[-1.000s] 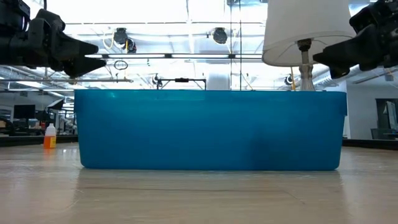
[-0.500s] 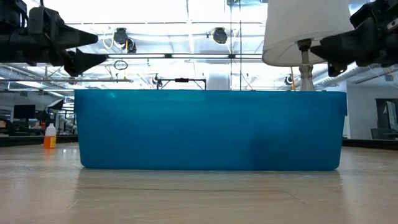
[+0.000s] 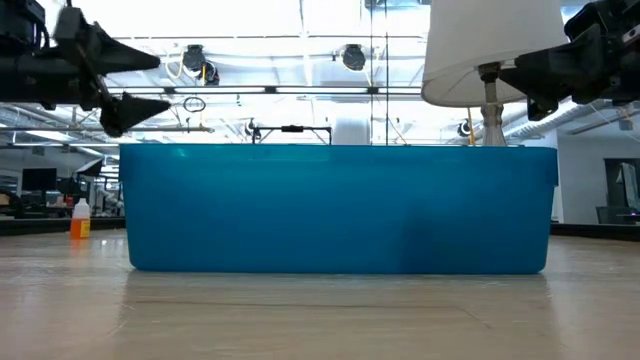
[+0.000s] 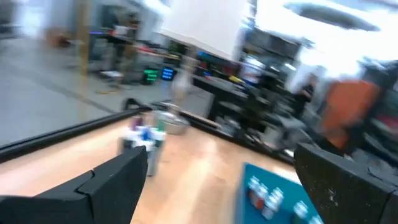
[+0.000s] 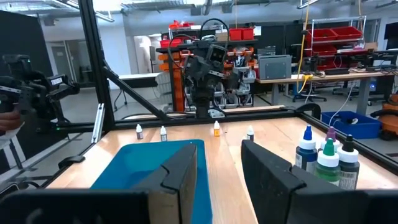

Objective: Pick & Place food coloring
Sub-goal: Put the yellow food coloring bottle into the bin

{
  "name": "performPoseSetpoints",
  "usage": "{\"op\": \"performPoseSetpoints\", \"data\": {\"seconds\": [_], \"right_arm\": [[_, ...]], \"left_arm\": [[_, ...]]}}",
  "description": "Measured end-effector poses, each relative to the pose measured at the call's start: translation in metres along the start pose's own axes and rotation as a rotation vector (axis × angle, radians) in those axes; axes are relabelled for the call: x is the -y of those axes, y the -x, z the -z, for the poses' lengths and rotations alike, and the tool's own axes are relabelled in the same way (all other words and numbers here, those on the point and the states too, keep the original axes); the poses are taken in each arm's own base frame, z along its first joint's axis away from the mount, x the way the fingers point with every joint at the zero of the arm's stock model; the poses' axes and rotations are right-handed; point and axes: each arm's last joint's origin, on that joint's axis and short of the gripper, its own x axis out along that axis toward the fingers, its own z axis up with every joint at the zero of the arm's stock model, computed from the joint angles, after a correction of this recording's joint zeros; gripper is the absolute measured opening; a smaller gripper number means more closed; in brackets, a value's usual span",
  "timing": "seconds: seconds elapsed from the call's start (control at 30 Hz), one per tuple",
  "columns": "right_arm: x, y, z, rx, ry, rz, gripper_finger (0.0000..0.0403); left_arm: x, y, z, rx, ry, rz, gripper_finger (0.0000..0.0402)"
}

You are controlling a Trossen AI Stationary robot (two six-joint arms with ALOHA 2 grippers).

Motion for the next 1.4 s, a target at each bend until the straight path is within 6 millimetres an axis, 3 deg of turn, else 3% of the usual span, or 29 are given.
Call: {"op": "performPoseSetpoints", "data": {"seconds": [0.27, 0.43, 0.53, 0.73, 0.9, 1.03, 1.17, 1.4], "right_arm": [[0.000, 0.000, 0.000, 0.001, 0.000, 0.000, 0.0114], [0.000, 0.000, 0.000, 0.001, 0.000, 0.000, 0.0114], [0.000, 0.000, 0.000, 0.002, 0.000, 0.000, 0.0114], [0.000, 0.000, 0.000, -0.001, 0.000, 0.000, 0.0114], [0.000, 0.000, 0.000, -0.001, 0.000, 0.000, 0.0114], [0.000, 0.000, 0.000, -0.001, 0.000, 0.000, 0.0114], [0.000, 0.000, 0.000, -0.001, 0.000, 0.000, 0.0114], [0.000, 0.000, 0.000, -0.001, 0.000, 0.000, 0.0114]], "left_arm": [[-0.004, -0.001, 0.006, -0.121, 0.095, -0.108, 0.0399], [-0.005, -0.006, -0.018, -0.337, 0.111, -0.436, 0.0399], [-0.002, -0.023, -0.037, -0.484, 0.110, -0.522, 0.0399], [0.002, -0.095, -0.050, -0.825, -0.009, -0.515, 0.0399], [-0.001, -0.152, -0.040, -1.110, -0.051, -0.522, 0.0399], [-0.004, -0.181, -0.021, -1.280, -0.055, -0.547, 0.0399], [-0.006, -0.195, -0.001, -1.407, -0.075, -0.570, 0.0399], [-0.013, -0.201, 0.025, -1.489, -0.088, -0.602, 0.0399]]}}
